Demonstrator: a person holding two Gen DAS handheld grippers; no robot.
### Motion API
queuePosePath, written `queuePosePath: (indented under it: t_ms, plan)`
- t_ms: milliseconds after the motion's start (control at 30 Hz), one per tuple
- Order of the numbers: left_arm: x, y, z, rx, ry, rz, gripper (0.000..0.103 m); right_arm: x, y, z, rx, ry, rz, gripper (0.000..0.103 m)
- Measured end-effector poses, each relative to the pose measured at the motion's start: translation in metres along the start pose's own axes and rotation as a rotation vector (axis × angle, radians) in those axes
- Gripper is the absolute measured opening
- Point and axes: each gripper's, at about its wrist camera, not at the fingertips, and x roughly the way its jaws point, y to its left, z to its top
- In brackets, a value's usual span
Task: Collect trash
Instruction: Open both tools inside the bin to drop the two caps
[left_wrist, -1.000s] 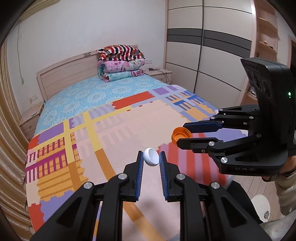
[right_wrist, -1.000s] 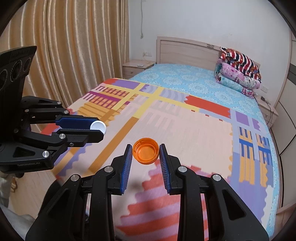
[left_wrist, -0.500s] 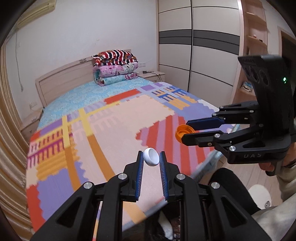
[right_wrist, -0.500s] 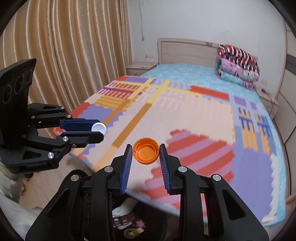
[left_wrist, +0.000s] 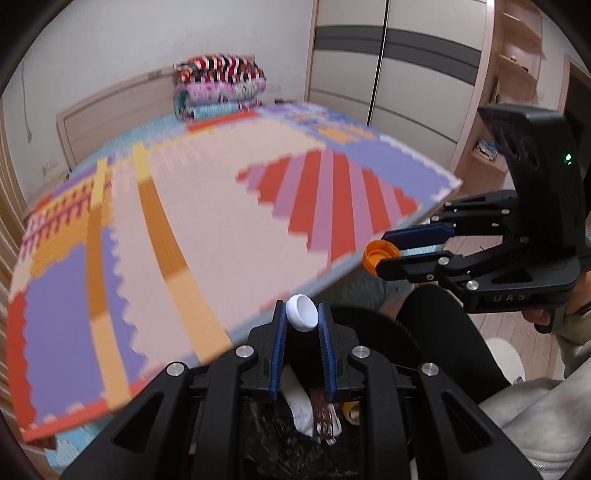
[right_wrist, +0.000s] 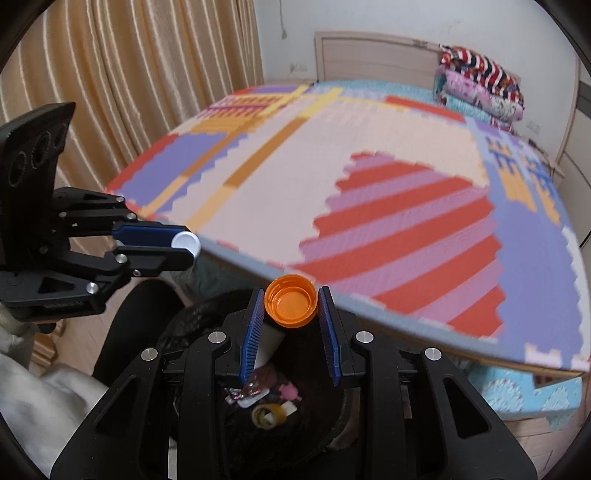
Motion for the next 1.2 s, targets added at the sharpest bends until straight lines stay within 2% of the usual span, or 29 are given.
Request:
queuePosePath:
  t_ms: [400,667,900,1200]
  plan:
    - [0.058,0.001,-0.053,-0.081,0.179,-0.069,0.017,0.05,0.008,-0.043,0.033,0.156,0.075,0.03]
    - [0.084,0.001,-0.073,-0.115,0.259,-0.104,0.017,0.079,0.012,-0.066,0.051,0.252,0.105,0.03]
    - [0.102,-0.001,-0.083,-0.131,0.303,-0.118,0.017,0.09,0.008,-0.072,0.058,0.281,0.101,0.03]
    - [0.115,0.005,-0.081,-0.168,0.34,-0.114,0.017,0.103,0.004,-0.075,0.078,0.3,0.097,0.03]
